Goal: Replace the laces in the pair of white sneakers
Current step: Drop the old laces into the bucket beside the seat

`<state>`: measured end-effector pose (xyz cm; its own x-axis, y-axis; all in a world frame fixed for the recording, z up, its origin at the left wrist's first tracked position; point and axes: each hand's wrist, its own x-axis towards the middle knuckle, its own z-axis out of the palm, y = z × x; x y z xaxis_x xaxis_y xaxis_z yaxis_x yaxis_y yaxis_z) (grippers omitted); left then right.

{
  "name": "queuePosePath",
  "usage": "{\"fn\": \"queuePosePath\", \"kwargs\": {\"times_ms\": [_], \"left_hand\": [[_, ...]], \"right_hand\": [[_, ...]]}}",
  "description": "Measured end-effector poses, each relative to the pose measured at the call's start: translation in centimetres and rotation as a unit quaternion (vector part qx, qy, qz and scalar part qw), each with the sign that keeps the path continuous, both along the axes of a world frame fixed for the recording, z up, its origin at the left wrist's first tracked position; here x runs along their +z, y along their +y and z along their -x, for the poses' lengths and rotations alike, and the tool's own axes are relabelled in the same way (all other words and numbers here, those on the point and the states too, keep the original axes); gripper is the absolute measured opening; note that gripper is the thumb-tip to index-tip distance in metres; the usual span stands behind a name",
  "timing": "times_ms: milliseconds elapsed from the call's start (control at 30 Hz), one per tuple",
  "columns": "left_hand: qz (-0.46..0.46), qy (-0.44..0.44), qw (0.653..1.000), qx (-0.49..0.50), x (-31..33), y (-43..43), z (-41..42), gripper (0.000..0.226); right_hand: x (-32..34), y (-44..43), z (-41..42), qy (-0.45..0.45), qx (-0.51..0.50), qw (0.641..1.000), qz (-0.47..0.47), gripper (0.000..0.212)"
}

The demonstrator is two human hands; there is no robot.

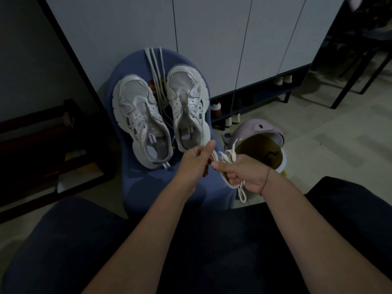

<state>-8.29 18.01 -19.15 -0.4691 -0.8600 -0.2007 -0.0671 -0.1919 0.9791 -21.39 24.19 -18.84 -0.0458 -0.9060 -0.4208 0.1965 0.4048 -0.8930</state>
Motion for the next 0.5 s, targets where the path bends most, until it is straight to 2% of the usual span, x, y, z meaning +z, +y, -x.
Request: {"fn": "queuePosePath", "kwargs": {"times_ms": [200,267,367,500], "left_hand": [[0.018,0.002,0.999,0.045,0.7,-0.9,1.3,0.042],[0.004,0.007,0.999,0.049,0.6,-1.6,2.5,0.041],[0.036,-0.015,0.999,0.019,0.3,-2.6,5.1,0.034],[0.092,-0.051,0.994,-0.011,-0.5,-3.9,8.9,0.035]], "right_hand": [[2.2,-1.3,2.2,-0.032,0.02,0.998,0.046,0.017],[3.5,-2.0,4.4,0.004,-0.005,0.997,0.071,0.023],[4.8,-2.7,8.2,0.061,-0.028,0.995,0.078,0.027],[0.9,-2.3,12.4,0.074,-0.041,0.996,0.035,0.026]]}}
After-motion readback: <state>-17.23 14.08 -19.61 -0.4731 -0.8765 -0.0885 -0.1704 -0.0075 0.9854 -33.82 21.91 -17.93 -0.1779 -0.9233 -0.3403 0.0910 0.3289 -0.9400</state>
